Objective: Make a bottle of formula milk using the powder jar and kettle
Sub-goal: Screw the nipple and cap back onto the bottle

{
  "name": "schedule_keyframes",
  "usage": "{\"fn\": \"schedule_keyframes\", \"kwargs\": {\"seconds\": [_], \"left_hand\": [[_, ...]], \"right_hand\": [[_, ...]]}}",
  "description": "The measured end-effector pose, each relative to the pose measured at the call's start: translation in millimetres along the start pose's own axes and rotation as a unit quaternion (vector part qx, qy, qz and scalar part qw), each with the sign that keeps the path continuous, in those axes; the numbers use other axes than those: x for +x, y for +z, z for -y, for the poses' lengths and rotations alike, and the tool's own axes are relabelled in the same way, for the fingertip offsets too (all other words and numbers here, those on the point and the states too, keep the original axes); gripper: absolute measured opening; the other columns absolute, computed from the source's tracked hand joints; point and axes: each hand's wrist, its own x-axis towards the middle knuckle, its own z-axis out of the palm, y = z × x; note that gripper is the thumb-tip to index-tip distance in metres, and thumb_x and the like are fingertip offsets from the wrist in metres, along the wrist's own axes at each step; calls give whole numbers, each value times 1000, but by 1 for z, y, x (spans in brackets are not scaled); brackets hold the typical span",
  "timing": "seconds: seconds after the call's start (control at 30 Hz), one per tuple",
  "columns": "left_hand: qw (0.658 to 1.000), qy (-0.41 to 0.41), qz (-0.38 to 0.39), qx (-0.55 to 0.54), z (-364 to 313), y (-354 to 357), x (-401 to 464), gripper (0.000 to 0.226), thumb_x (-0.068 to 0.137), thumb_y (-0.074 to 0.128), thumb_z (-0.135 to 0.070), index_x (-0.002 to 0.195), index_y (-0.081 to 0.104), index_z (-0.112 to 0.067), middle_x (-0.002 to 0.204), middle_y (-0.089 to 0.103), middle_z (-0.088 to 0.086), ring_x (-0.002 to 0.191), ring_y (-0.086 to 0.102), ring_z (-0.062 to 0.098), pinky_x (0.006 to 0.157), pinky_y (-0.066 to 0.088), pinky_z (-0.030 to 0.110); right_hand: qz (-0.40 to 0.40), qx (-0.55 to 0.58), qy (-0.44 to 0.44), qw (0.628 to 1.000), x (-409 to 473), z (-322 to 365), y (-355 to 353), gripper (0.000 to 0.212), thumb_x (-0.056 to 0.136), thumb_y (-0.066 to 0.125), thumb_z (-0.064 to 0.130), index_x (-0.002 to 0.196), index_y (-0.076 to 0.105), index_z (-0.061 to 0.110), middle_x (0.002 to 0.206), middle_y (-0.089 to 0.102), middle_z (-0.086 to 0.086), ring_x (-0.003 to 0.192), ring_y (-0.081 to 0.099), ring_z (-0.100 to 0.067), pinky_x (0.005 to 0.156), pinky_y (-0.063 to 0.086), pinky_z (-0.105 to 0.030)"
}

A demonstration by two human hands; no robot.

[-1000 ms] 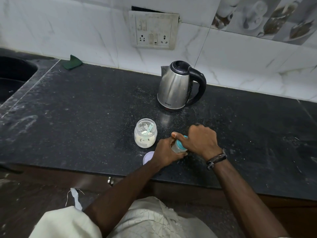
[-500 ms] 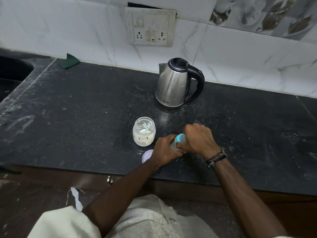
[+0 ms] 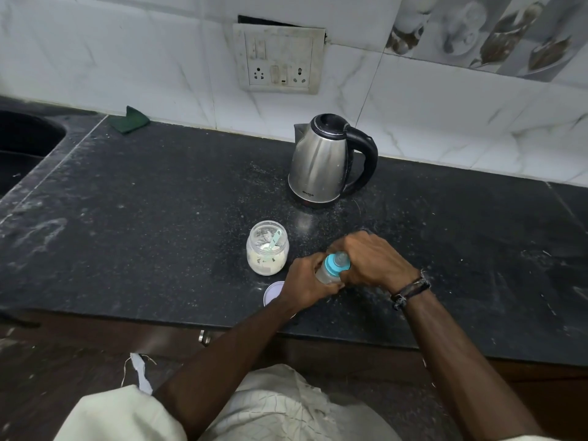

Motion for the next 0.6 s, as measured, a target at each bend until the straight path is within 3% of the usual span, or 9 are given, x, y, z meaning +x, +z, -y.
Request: {"fn": "schedule_keyframes", "kwargs": {"seconds": [0.13, 0.27, 0.37, 0.47, 0.53, 0.6], "left_hand": [[1000, 1, 5, -9, -1, 0, 0, 65, 64, 87, -45, 119, 70, -14, 106, 78, 0, 96, 74, 14, 85, 61, 43], [1000, -9, 5, -22, -1, 0, -1, 58, 63, 86, -47, 110, 72, -16, 99, 79, -3, 89, 73, 9, 80, 60, 38], [999, -19, 5, -38, 0, 1, -2, 58, 63, 87, -47, 109, 73, -15, 99, 79, -3, 91, 75, 12, 83, 61, 45], [999, -10, 0, -34, -3, 0, -2, 60, 62, 84, -49, 110, 73, -16, 98, 79, -2, 90, 75, 12, 82, 60, 43], [999, 0, -2, -34, -4, 0, -2, 60, 61, 84, -47, 112, 73, -17, 98, 79, -2, 89, 74, 11, 81, 60, 43], [999, 1, 5, -32, -4, -1, -2, 64, 63, 83, -49, 117, 71, -16, 104, 79, -1, 94, 74, 11, 84, 60, 41]], "right_hand": [[-26, -21, 20, 999, -1, 1, 0, 44, 67, 75, 44, 103, 65, 22, 101, 66, -4, 84, 59, -22, 67, 42, -30], [-81, -45, 57, 994, -3, 8, 2, 52, 79, 66, 60, 92, 62, 10, 99, 66, -11, 89, 62, -27, 67, 37, -31], [-106, -81, 88, 987, -5, 11, 4, 68, 84, 47, 76, 84, 62, 10, 96, 68, -13, 87, 66, -29, 67, 40, -32], [-72, -69, 97, 990, -8, 8, -1, 72, 77, 39, 87, 68, 47, 16, 89, 67, -8, 80, 64, -27, 66, 41, -33], [-34, -53, 79, 995, -8, 3, -5, 64, 73, 55, 81, 80, 53, 18, 95, 65, -4, 85, 63, -26, 70, 44, -33], [5, -36, 39, 999, -6, 0, -5, 53, 72, 72, 59, 108, 57, 22, 109, 65, -1, 98, 63, -25, 81, 51, -39]]}}
